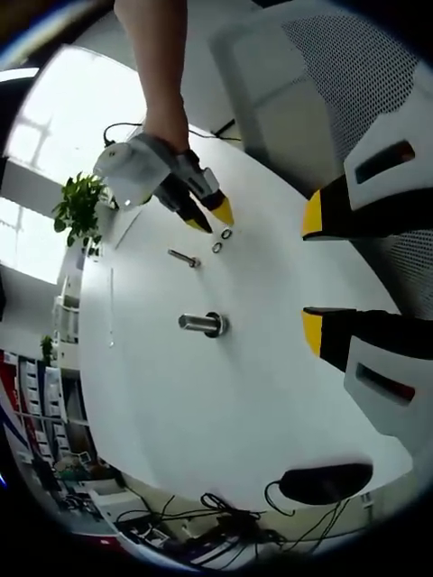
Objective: Place the washer onto the threaded stud by aligning its center hole with the stud, sliding it down to the base, and recovering from edge contact or off-axis alignment until the washer reaches the visible bottom stop.
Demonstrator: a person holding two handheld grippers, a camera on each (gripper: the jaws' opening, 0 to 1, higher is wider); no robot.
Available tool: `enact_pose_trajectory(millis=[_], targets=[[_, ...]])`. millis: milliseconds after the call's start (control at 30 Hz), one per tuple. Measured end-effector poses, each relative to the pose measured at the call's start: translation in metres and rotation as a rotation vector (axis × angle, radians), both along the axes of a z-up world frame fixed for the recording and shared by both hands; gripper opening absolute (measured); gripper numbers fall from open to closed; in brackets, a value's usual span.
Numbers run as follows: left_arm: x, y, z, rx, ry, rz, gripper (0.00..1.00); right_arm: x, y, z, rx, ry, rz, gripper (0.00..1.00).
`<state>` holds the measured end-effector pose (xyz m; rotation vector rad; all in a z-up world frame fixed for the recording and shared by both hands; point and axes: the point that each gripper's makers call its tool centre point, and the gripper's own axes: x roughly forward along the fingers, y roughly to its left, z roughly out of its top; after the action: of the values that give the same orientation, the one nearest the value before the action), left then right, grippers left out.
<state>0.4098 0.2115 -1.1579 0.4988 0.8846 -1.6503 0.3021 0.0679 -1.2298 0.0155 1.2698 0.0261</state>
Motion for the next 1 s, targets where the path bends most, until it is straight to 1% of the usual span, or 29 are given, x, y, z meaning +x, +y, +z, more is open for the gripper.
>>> enact_pose_trajectory(millis=[67, 133, 200, 267, 300, 367, 400, 500, 600, 667, 767, 867, 1000], targets=[[0.0004, -0.0008, 0.0008, -0.003, 0.0, 0.0, 0.28, 0.001, 0.0014, -0.0007, -0.001, 0.002, 0.002, 0.27], [-0.0039, -0.0006, 0.0071, -0.004, -0.002, -0.001, 0.28, 0.003, 0.0022, -0.004, 0.0, 0.004, 0.008, 0.27], [-0.0003, -0.0006, 0.0036, -0.005, -0.004, -0.001, 0.28, 0.0044, 0.0002, -0.0022, -0.013, 0.003, 0.016, 0.26], [0.0007, -0.0009, 0.0048, -0.006, -0.005, 0.0, 0.28, 0.0059, -0.0003, -0.0026, -0.013, 0.006, 0.016, 0.25], [0.0, -0.0006, 0.0053, -0.007, -0.005, -0.001, 0.28, 0.0055, -0.0002, -0.0034, -0.021, 0.015, 0.032, 0.25], [-0.0007, 0.0004, 0.0041, -0.002, -0.004, -0.005, 0.28, 0.0052, -0.0012, -0.0054, -0.051, 0.028, 0.094, 0.24], [-0.0006, 0.0004, 0.0036, -0.002, -0.005, -0.006, 0.28, 0.005, 0.002, -0.0059, -0.039, 0.026, 0.081, 0.23], [0.0008, -0.0001, 0.0041, -0.005, -0.002, -0.004, 0.28, 0.0058, 0.0013, -0.0072, -0.043, 0.024, 0.087, 0.21], [0.002, -0.0005, 0.0027, -0.008, -0.002, -0.006, 0.28, 0.0053, 0.0013, -0.008, -0.045, 0.027, 0.089, 0.21], [-0.0033, 0.0009, 0.0064, -0.006, -0.002, -0.008, 0.28, 0.0047, 0.0027, -0.0082, -0.046, 0.029, 0.095, 0.2], [-0.0018, 0.0004, 0.0054, -0.008, -0.002, -0.008, 0.28, 0.005, 0.0028, -0.009, -0.048, 0.031, 0.103, 0.2], [0.0008, -0.0001, 0.0028, -0.011, 0.0, -0.005, 0.28, 0.0044, 0.004, -0.0094, -0.049, 0.042, 0.116, 0.19], [-0.0019, 0.0007, 0.0056, -0.007, 0.0, -0.007, 0.28, 0.0033, 0.0046, -0.0096, -0.047, 0.057, 0.122, 0.19]])
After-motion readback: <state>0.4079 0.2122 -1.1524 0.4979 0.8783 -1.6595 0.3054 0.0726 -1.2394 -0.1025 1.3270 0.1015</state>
